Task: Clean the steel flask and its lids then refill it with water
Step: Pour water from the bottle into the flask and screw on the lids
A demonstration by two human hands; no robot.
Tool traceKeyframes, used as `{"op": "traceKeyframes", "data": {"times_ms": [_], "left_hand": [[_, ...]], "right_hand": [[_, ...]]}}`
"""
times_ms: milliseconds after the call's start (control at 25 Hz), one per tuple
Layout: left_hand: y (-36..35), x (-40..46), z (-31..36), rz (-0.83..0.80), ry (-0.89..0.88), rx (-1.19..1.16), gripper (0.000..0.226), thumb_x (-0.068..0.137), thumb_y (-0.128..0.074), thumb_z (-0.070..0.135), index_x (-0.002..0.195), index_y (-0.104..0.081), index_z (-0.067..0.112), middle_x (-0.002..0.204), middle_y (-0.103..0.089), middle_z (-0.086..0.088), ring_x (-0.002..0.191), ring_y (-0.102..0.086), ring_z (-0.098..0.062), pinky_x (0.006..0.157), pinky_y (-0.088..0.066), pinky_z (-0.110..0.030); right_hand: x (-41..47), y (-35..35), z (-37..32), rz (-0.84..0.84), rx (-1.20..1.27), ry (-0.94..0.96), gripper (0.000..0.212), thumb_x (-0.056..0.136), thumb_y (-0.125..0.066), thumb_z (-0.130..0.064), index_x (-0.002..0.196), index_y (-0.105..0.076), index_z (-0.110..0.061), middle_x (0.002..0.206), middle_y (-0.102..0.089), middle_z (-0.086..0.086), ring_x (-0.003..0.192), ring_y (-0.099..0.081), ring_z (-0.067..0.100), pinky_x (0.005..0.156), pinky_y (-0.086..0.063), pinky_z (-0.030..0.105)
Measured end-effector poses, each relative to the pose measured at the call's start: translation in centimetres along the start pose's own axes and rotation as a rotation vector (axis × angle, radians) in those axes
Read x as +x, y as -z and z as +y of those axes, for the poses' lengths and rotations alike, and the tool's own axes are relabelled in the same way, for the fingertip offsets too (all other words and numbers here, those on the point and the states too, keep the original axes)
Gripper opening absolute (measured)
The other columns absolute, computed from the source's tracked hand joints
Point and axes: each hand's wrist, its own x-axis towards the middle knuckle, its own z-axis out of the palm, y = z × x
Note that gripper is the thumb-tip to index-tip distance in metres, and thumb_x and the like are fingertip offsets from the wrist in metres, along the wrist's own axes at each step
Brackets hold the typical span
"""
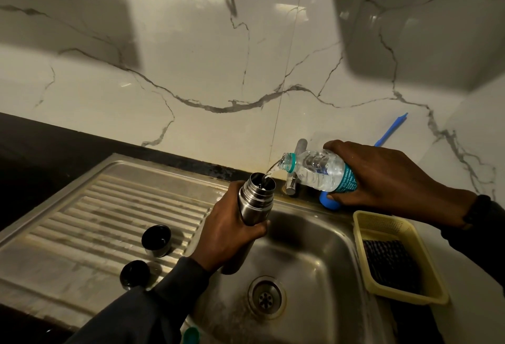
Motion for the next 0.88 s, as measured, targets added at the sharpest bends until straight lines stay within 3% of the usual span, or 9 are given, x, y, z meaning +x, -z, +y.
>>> {"op": "traceKeyframes", "data": {"times_ms": [240, 880], "left_hand": [[-0.03, -0.02, -0.12, -0.002, -0.004, 0.0, 0.069, 0.07, -0.087, 0.025, 0.125, -0.046, 0.032, 0.108, -0.064, 0.016, 0.096, -0.061, 0.005, 0.074, -0.045, -0.006], [0.14, 0.14, -0.08, -0.01, 0.001, 0.001, 0.069, 0.071, -0.087, 0.024, 0.125, -0.045, 0.033, 0.108, -0.064, 0.014, 0.098, -0.06, 0.006, 0.075, -0.046, -0.006]], "right_hand": [[0.02, 0.48, -0.2, -0.028, -0.017, -0.03, 0.072, 0.071, -0.065, -0.064, 0.13, -0.037, -0.033, 0.106, -0.06, -0.012, 0.079, -0.047, 0.003, 0.068, -0.049, 0.027], [0.24, 0.47, 0.06, -0.022, -0.049, -0.011, 0.074, 0.07, -0.059, -0.067, 0.131, -0.035, -0.033, 0.105, -0.061, -0.011, 0.077, -0.048, 0.003, 0.065, -0.046, 0.024]]}}
